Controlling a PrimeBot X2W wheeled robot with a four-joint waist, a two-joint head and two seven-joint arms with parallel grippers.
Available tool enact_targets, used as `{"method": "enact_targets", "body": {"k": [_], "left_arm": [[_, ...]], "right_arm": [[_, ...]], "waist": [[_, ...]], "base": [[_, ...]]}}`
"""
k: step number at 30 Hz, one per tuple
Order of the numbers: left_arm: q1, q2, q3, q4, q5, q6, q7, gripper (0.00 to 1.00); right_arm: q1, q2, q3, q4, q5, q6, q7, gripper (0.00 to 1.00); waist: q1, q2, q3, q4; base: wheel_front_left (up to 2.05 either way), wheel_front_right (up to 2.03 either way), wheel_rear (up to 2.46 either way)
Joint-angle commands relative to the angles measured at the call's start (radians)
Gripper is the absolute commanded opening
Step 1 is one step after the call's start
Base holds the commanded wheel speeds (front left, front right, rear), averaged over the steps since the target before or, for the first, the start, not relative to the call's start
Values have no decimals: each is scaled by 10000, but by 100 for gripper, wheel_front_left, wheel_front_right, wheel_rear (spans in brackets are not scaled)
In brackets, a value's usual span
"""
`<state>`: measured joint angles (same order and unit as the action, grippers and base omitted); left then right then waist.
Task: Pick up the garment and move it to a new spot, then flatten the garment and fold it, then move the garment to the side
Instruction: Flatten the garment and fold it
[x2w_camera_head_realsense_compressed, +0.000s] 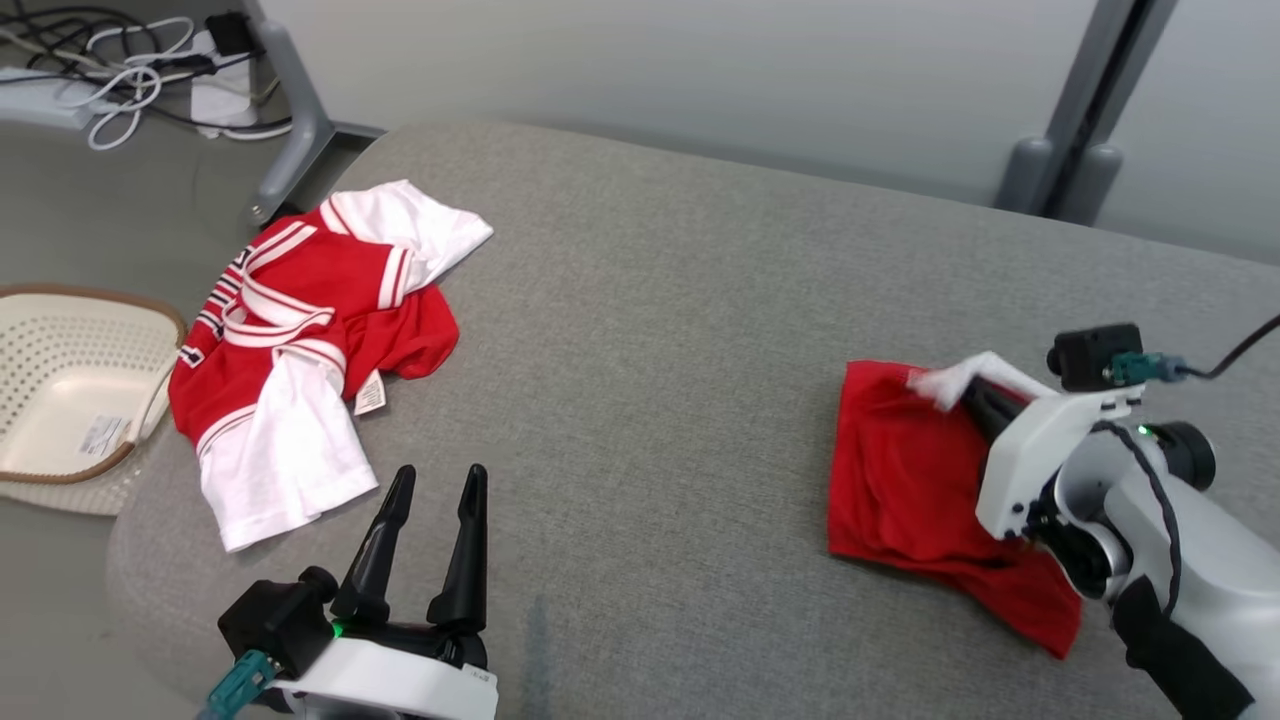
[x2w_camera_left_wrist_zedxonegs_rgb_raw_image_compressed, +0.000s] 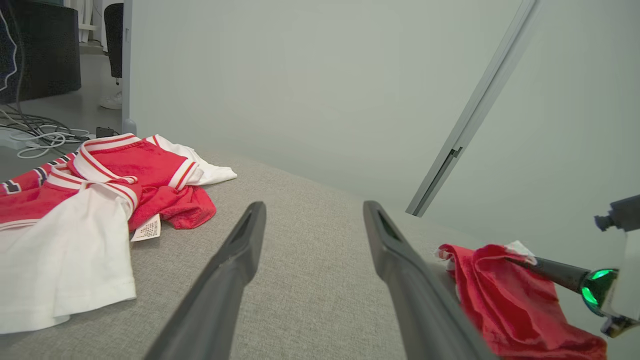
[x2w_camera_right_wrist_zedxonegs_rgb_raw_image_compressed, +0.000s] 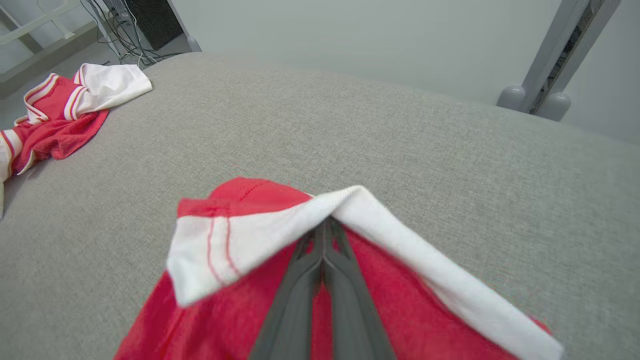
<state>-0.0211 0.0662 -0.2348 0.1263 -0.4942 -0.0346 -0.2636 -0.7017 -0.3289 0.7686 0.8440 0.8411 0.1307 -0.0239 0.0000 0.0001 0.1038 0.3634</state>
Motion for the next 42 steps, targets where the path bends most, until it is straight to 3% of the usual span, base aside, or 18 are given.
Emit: {"method": "enact_targets", "body": {"k": [1,7,15,16,17,19,27,33,42], "left_arm": [[-193,2,17,33,-2,-73,-13,100],[-356,-53,134,168,70,-147,-15,100],[-233,-74,330,192,229,-169,-15,100],[-185,-76,379,177,241,-164,-13,100],[-136,-68,420,160,280,-152,-13,100],[-87,-50,498,106,313,-130,-12,100],[112,124,805,-124,463,-50,-9,100],[197,195,890,-333,532,37,-9,100],[356,299,1159,-550,830,163,-9,100]], "right_arm": [[-180,67,84,45,200,2,-101,0],[-890,350,584,327,627,2,-635,0],[-1141,459,1204,217,848,2,-1685,0],[-1115,430,1263,126,896,2,-1809,6],[-1089,379,1317,35,921,2,-1924,25],[-1011,295,1391,-173,968,2,-2093,100],[-572,-202,904,-1104,722,2,-2428,100],[371,-406,-875,-2233,-355,2,-2419,100],[2902,3,-3709,-4148,-2452,2,-2422,100]], "waist": [[0,-1,203,220],[0,-1,284,293],[0,-1,-59,-288],[0,-1,-126,-419],[0,-1,-191,-564],[0,-1,-318,-876],[0,-1,-685,-2043],[0,-1,-761,-2708],[0,-1,-908,-3353]], "base": [[0,0,0],[0,0,0],[0,0,0],[0,0,0],[0,0,0],[0,0,0],[0,0,0],[0,0,0],[0,0,0]]}}
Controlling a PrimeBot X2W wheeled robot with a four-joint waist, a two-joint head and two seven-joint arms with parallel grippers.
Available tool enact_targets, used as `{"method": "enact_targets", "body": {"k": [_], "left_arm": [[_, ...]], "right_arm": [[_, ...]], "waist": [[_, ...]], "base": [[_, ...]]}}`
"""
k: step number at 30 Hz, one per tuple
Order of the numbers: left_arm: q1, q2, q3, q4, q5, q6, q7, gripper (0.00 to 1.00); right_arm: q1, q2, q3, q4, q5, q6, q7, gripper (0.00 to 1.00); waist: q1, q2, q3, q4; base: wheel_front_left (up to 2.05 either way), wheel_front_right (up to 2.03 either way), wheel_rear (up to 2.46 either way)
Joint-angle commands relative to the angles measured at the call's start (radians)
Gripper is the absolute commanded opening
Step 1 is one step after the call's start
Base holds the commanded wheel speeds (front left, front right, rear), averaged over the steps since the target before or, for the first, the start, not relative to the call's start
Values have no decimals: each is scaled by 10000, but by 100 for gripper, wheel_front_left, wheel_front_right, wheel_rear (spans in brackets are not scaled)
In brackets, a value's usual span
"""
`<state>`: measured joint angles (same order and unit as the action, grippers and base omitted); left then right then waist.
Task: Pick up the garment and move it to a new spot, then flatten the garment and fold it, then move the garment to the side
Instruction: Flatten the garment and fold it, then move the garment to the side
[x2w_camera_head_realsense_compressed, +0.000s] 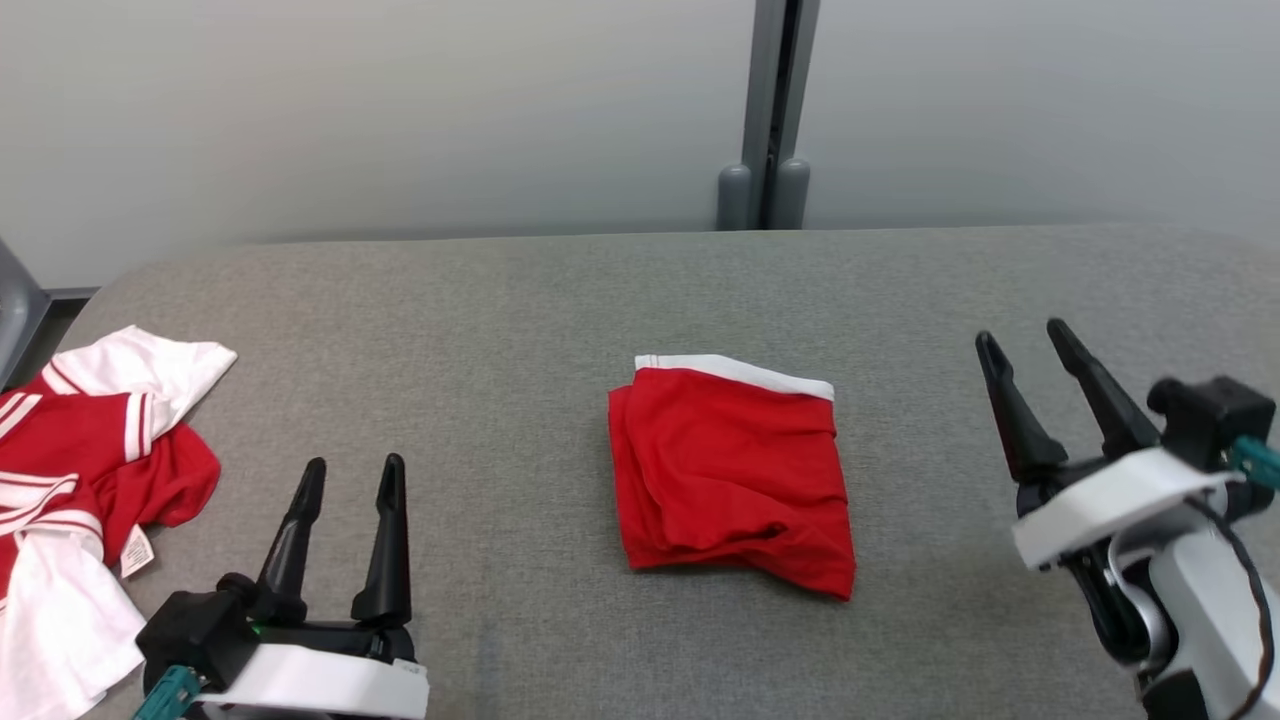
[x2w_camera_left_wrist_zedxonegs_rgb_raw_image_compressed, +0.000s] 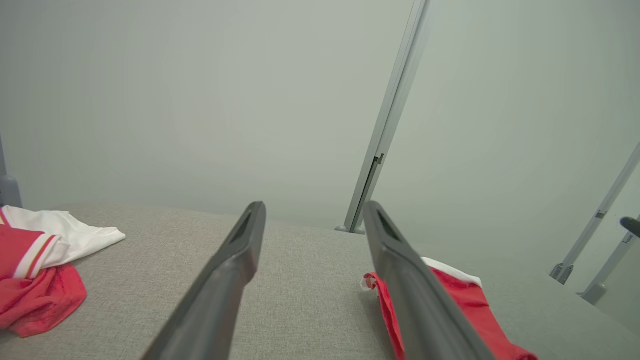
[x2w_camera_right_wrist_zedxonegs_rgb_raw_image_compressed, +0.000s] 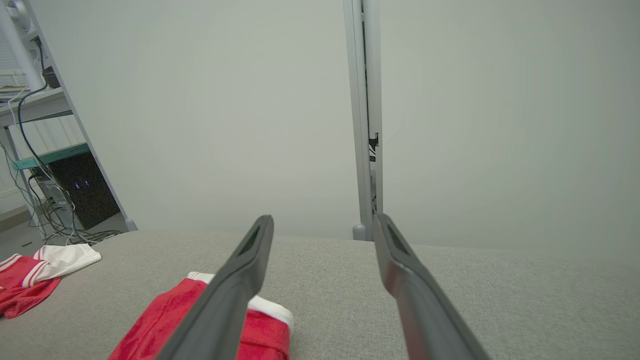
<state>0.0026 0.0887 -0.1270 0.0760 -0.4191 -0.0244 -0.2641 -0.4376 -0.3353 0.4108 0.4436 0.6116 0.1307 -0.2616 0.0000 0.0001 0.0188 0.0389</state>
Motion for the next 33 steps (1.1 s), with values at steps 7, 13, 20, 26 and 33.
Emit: {"method": "enact_targets", "body": {"k": [7,13,20,26,33], "left_arm": [[366,45,504,-464,809,149,-3,100],[607,-24,599,-458,1531,93,-3,100],[613,-178,689,-254,1731,-6,-3,100],[448,-244,720,-14,1837,-60,-3,100],[325,-299,727,113,1907,-147,-3,100]], "right_arm": [[2376,898,-1774,-1343,-1366,2,-43,100],[3367,1333,-2411,-1903,-1834,2,-31,100],[3336,1458,-2471,-2069,-2193,2,-32,100],[3301,1527,-2522,-1969,-2340,2,-32,100],[3287,1573,-2574,-1878,-2408,2,-32,100]], "waist": [[0,-1,-154,-316],[0,-1,-176,-372],[0,-1,-161,-360],[0,-1,-147,-258],[0,-1,-112,-192]], "base": [[0,0,0],[0,0,0],[0,0,0],[0,0,0],[0,0,0]]}}
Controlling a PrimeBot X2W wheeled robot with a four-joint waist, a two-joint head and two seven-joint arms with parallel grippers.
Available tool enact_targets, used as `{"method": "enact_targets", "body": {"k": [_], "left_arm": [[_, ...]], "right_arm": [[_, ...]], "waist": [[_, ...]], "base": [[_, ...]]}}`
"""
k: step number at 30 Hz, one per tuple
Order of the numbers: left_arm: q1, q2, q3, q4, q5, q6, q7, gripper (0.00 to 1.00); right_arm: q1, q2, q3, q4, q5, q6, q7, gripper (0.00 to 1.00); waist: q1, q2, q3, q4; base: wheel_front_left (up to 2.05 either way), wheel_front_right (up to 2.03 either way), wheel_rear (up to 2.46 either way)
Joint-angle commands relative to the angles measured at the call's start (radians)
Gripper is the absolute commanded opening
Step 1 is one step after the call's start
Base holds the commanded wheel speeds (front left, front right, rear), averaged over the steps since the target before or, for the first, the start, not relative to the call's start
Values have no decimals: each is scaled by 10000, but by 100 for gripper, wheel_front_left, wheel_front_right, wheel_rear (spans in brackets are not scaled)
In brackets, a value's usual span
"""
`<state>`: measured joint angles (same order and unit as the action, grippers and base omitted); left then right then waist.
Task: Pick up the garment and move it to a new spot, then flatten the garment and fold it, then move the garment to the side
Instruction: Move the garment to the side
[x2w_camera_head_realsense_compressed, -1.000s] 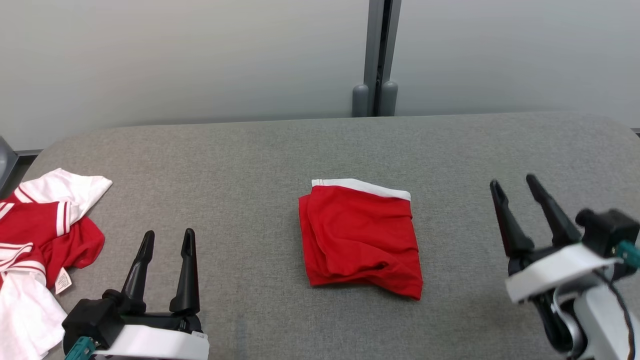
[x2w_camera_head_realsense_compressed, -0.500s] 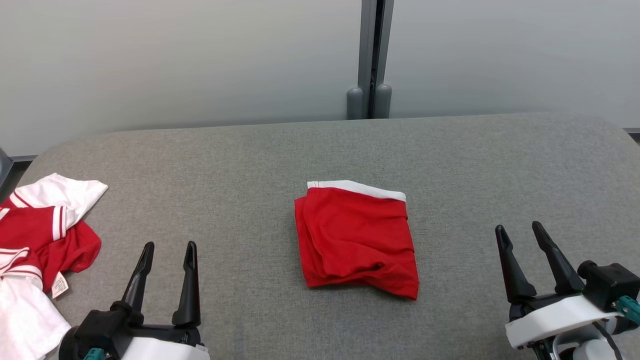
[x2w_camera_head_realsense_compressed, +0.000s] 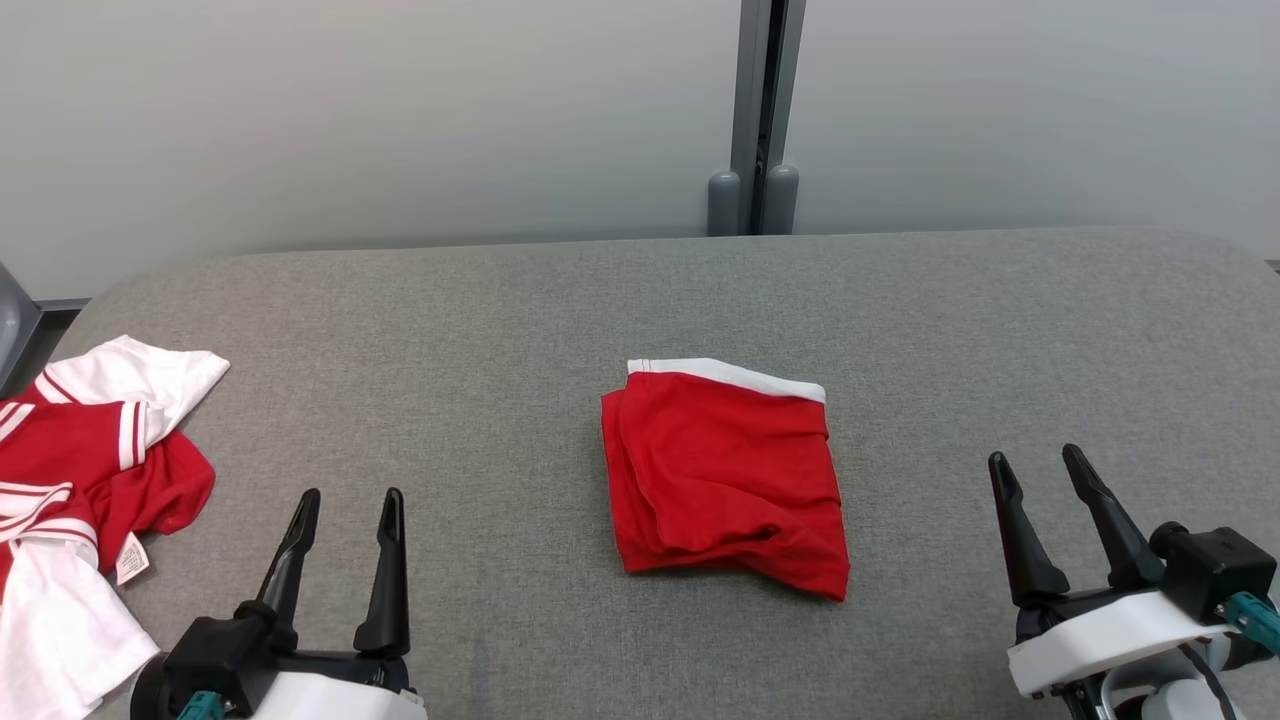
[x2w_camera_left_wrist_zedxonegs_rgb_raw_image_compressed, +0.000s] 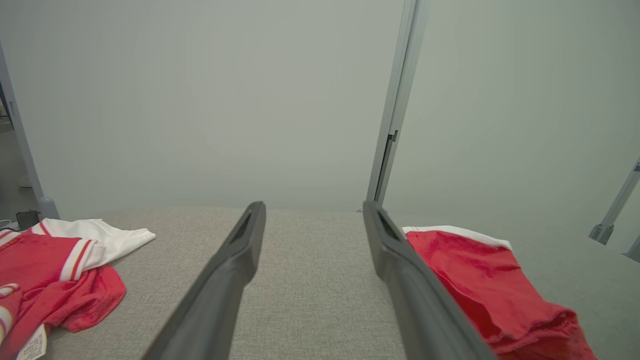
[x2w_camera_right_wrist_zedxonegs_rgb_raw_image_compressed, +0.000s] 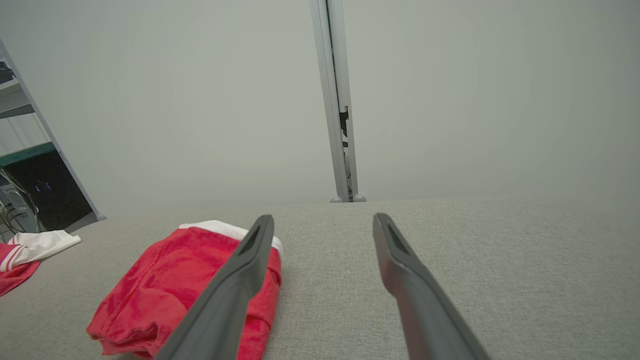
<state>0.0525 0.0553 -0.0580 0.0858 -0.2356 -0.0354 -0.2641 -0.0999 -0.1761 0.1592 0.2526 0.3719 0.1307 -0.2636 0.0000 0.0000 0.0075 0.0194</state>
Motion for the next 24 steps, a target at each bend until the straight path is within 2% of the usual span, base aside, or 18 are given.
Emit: {"method": "enact_targets", "body": {"k": [1,5,8,14,24], "left_arm": [[-195,26,33,26,78,-47,-3,100],[-260,3,12,70,63,-72,-3,100],[-294,-7,18,75,38,-79,-3,100],[-513,-14,-146,153,-8,-149,-3,100],[-833,-28,-231,324,-218,-232,-3,100]], "right_arm": [[-93,-18,-64,44,-20,2,-13,100],[-271,-7,179,159,85,2,22,100],[-718,38,456,580,372,2,450,100],[-2357,65,1328,2069,893,2,1919,100],[-3984,385,1400,4863,1748,2,4155,100]], "waist": [[0,0,5,14],[0,0,40,77],[0,0,111,79],[0,0,377,333],[0,0,829,1214]], "base": [[0,0,0],[0,0,0],[0,0,0],[0,0,0],[0,0,0]]}}
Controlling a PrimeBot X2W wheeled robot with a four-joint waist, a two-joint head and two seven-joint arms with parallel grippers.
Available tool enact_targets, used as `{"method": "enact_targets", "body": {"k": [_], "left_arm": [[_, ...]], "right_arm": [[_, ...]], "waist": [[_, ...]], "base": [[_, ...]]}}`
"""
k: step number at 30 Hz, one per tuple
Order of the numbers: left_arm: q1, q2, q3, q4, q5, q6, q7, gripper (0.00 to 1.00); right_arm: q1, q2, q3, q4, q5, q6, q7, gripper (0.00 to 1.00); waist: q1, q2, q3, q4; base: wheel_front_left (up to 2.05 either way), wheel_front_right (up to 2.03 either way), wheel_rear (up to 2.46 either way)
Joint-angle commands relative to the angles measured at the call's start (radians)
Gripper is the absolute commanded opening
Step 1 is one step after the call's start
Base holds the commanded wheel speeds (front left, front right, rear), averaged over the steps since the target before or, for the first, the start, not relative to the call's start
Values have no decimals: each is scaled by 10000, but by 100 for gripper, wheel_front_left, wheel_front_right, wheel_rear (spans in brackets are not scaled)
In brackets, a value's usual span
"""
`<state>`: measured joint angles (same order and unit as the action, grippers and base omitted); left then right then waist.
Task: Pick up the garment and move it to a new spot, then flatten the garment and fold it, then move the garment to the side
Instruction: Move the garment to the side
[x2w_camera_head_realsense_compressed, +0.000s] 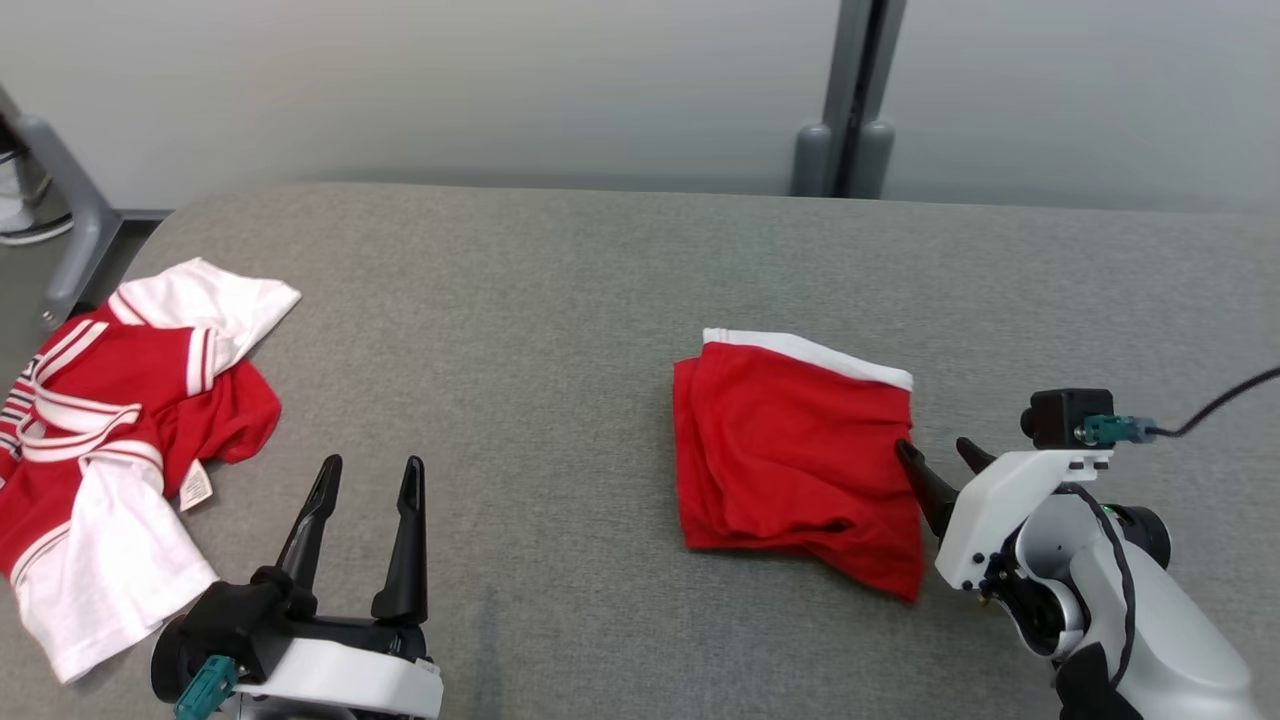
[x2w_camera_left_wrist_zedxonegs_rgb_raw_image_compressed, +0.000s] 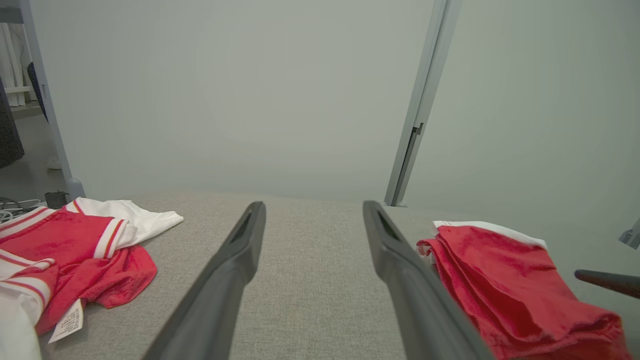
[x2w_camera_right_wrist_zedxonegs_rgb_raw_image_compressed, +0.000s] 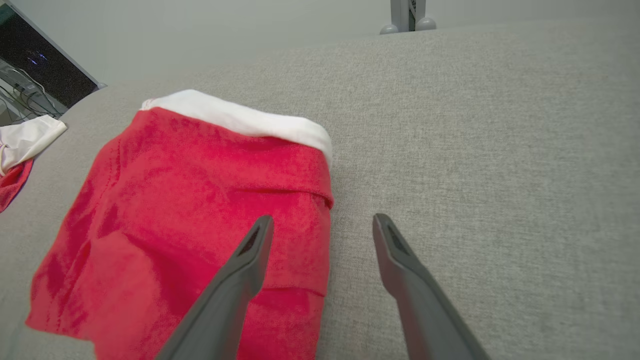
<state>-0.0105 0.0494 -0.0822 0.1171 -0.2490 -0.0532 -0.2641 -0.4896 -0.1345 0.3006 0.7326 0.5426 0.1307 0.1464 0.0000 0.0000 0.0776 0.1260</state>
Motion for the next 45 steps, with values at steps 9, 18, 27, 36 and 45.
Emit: {"method": "enact_targets", "body": {"k": [9,18,27,36,45], "left_arm": [[-337,30,-115,55,-214,-17,-3,100],[-375,27,-67,103,-219,-14,-3,100],[-234,25,-120,61,-45,-80,-3,100],[-443,28,-647,49,-41,-239,-2,100],[-675,29,-1071,132,74,-240,-2,100]], "right_arm": [[-655,341,-424,1977,449,4,1650,100],[-678,373,-65,1847,968,2,1186,0],[-812,69,137,1723,1108,2,-16,0],[-791,-316,564,1403,1220,2,-607,0],[-710,-515,883,1116,1576,2,-736,0]], "waist": [[0,0,355,641],[0,0,345,764],[0,0,54,244],[0,0,-26,-1272],[0,0,96,-2972]], "base": [[0,0,0],[0,0,0],[0,0,0],[0,0,0],[0,0,0]]}}
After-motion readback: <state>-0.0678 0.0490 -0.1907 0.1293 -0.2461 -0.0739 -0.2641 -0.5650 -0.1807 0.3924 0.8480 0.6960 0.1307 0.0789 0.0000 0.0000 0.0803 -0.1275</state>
